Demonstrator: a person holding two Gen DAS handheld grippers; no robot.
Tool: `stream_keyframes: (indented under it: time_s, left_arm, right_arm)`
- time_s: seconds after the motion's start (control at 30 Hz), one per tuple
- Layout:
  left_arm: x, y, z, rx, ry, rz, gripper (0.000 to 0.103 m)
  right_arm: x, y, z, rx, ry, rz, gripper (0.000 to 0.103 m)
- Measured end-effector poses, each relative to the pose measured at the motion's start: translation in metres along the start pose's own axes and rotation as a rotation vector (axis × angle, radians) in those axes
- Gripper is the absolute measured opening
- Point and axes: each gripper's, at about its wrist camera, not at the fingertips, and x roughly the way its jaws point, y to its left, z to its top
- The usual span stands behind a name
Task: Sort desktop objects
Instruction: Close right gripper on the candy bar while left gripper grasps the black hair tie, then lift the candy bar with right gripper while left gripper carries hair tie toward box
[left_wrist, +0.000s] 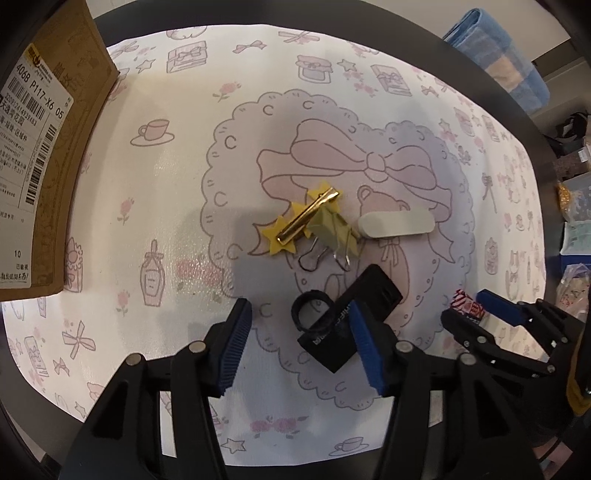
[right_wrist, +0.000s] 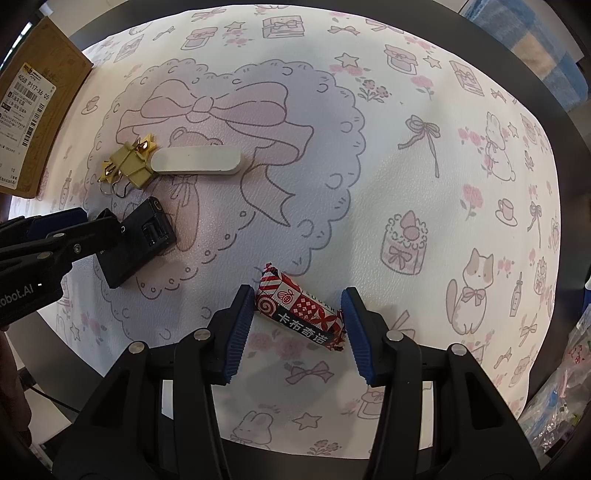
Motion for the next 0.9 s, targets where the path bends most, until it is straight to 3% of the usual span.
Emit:
stream_keyframes:
  time_s: [0.1, 0.3, 0.9]
  left_arm:
    - [0.000, -0.002, 0.002, -0.002, 0.009, -0.025, 0.026]
    - [0.001, -0.010, 0.006, -0.002, 0.011, -0.037, 0.018]
    - [-0.013, 0.014, -0.004, 0.001, -0.005, -0.024, 0.016]
  right_arm:
    - [-0.001, 0.000, 0.000, 0.000, 0.003, 0.000, 0.051]
    - [-0.004, 0.001, 0.001, 0.005, 0.006, 0.000, 0.050]
    - [-0.017, 0.010, 0.012, 0.021, 0.005, 0.015, 0.050]
